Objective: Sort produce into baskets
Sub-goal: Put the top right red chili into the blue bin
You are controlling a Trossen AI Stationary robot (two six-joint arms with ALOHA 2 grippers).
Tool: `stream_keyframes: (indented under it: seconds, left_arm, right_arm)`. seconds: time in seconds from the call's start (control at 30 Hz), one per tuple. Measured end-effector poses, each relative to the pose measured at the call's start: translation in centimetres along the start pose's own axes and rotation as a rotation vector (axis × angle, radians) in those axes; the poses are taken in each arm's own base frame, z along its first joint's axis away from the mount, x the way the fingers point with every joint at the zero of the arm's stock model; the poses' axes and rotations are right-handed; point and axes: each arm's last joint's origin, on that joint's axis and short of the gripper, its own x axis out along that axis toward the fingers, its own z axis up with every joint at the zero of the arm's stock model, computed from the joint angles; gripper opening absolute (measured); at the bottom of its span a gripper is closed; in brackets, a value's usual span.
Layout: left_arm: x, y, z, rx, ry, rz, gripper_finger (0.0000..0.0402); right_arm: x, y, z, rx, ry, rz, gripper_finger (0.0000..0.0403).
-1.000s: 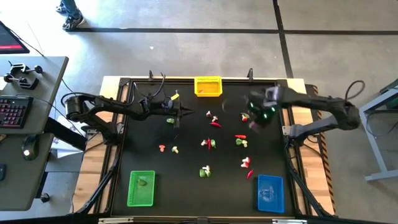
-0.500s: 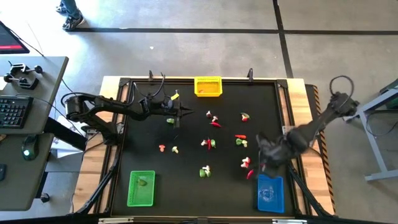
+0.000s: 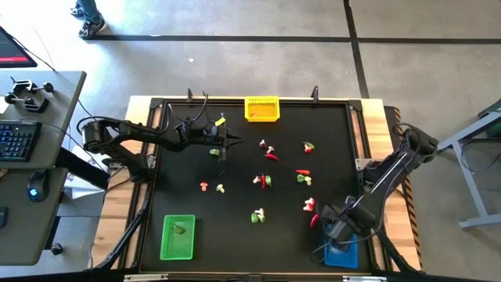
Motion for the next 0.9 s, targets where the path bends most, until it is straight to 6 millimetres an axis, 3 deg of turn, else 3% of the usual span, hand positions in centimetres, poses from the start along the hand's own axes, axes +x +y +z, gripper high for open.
stream_keyframes:
  seconds: [0.3, 0.6, 0.9]
  left_arm:
    - [0.0, 0.0, 0.0, -0.011, 0.0, 0.0, 0.0]
    - [0.0, 0.0, 0.0, -0.018, 0.0, 0.0, 0.0]
    - [0.0, 0.0, 0.0, -0.018, 0.0, 0.0, 0.0]
  right_arm:
    - [1.7, 0.5, 0.9, -0.089, 0.051, -0.054, 0.0019]
    - [1.9, 0.8, 1.4, -0.135, -0.012, -0.053, 0.002]
    - [1.9, 0.9, 1.3, -0.152, 0.0, -0.042, 0.0086]
